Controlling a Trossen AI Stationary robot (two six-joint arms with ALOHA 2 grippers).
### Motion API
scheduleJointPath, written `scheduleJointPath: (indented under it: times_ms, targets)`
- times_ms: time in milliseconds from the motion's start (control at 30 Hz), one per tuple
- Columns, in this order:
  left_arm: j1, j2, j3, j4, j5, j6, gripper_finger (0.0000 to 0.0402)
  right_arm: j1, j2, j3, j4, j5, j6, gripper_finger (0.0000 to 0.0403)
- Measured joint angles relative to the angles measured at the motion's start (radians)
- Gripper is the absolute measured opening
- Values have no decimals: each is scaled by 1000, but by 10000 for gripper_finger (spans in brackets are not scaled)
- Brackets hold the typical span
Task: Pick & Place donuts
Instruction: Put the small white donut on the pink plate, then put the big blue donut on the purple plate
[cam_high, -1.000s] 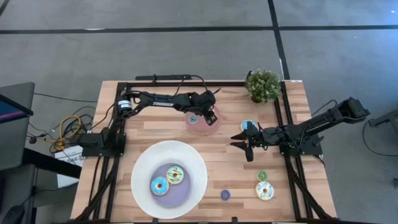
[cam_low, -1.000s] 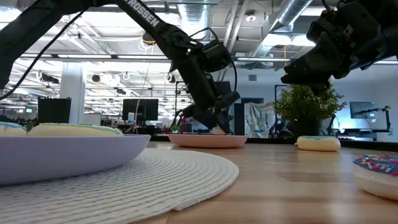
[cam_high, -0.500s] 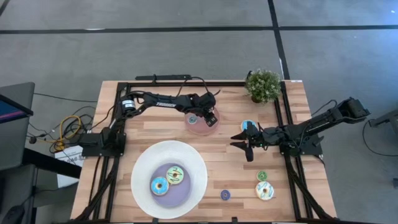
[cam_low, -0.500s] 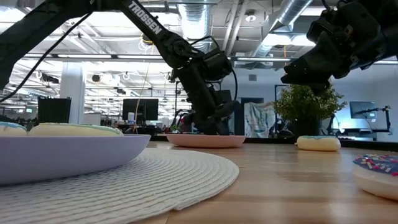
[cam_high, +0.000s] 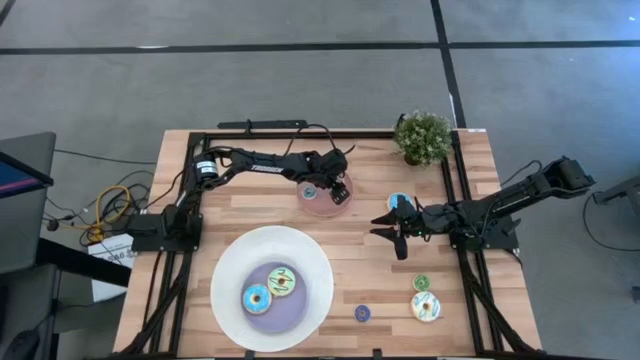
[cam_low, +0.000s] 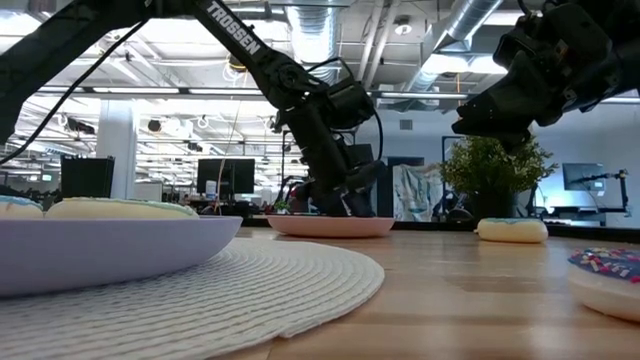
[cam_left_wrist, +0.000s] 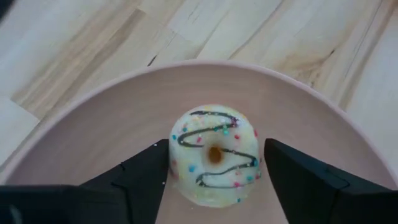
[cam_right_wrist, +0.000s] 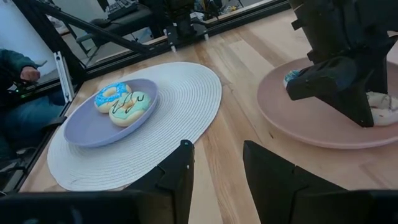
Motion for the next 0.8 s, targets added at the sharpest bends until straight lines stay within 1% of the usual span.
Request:
scheduleJointPath:
  times_ms: [100,200,400,500,567,667,733,800]
  targets:
    - [2,0,19,-28,2,0,276,0,0,0,0,0,0,129]
    - [3,0,70,-94,4,20,286,0,0,0,0,0,0,129]
    - [-2,0,197,-267,-49,68,288,0,0,0,0,0,0,129]
    - [-16,-2,236,-325,-106,113,287,0,0,0,0,0,1,129]
    - [-29,-25,234,-339,-109,157,277,2,0,0,-1,0,2,129]
    - [-39,-89,209,-323,-104,198,245,13,0,0,-14,-1,16,129]
    - [-32,-144,160,-319,-70,206,215,19,0,0,-23,-1,17,129]
    - [-14,-212,78,-271,-36,205,181,26,0,0,-31,0,28,129]
